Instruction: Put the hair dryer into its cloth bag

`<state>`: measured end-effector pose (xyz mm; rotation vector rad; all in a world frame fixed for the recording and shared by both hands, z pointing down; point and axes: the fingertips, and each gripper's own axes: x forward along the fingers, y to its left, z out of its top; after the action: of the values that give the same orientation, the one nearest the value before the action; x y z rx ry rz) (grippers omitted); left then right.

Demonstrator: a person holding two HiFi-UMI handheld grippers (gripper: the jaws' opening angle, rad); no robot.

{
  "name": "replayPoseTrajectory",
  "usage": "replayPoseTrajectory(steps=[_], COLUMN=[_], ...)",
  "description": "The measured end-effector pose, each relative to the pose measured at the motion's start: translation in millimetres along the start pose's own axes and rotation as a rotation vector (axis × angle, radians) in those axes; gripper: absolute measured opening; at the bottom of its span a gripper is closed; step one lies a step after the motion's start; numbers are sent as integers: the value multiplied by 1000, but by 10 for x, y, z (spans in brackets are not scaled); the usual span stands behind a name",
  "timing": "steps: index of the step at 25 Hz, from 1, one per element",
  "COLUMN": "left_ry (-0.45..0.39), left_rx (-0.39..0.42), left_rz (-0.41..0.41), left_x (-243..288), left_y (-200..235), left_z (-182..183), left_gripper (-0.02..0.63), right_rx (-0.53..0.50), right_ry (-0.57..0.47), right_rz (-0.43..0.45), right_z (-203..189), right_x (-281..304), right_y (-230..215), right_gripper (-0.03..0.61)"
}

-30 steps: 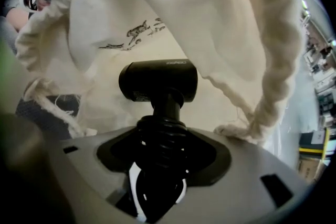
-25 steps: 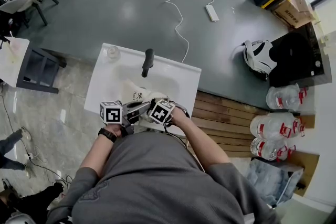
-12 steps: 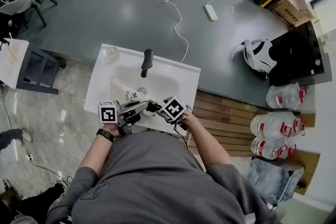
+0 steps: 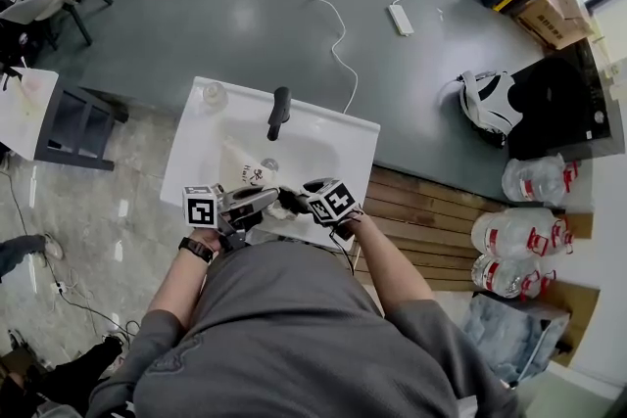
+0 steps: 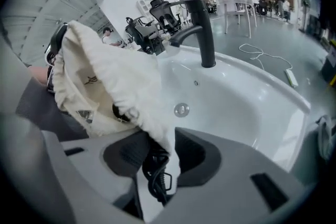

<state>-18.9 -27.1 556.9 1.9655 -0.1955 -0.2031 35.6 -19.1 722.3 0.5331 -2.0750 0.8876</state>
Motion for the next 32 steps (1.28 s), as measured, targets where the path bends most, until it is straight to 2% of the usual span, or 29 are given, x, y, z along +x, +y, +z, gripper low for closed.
replayPoseTrajectory(steps=[1, 2, 4, 10, 13, 16, 20, 26, 28, 32], left_ry=[7, 10, -2, -63, -88, -120, -152, -70, -73, -80], left_rx=[5, 8, 12, 17, 13, 10, 13, 50, 46, 57], left_rz=[-5, -6, 3, 73, 97, 98, 123, 208, 210, 221], left_x=[9, 9, -25, -323, -433, -499, -595, -662, -678, -707], left_y=[-15, -21, -11, 115, 159, 178, 237, 389, 401, 419], left_z=[-11, -15, 11, 127, 156, 214, 304, 195, 185, 255], left_gripper=[21, 21, 21, 21, 22, 21, 21, 23, 21, 21], right_rx=[-3, -9, -29, -92, -83, -49, 39, 228, 269, 274], right_ry=[-13, -26, -39, -16, 10, 9, -41, -243, -288, -280], right_rz=[0, -5, -12, 12, 45, 87, 181, 343, 360, 331], right_z=[6, 21, 54, 126, 198, 341, 590, 1027, 1106, 1114], right_x=[11, 12, -10, -245, -392, -549, -741, -1063, -1103, -1048], right_y=[-3, -9, -12, 19, 53, 93, 238, 354, 325, 281], right_gripper=[130, 61, 25, 17, 17, 15, 15, 15, 15, 15])
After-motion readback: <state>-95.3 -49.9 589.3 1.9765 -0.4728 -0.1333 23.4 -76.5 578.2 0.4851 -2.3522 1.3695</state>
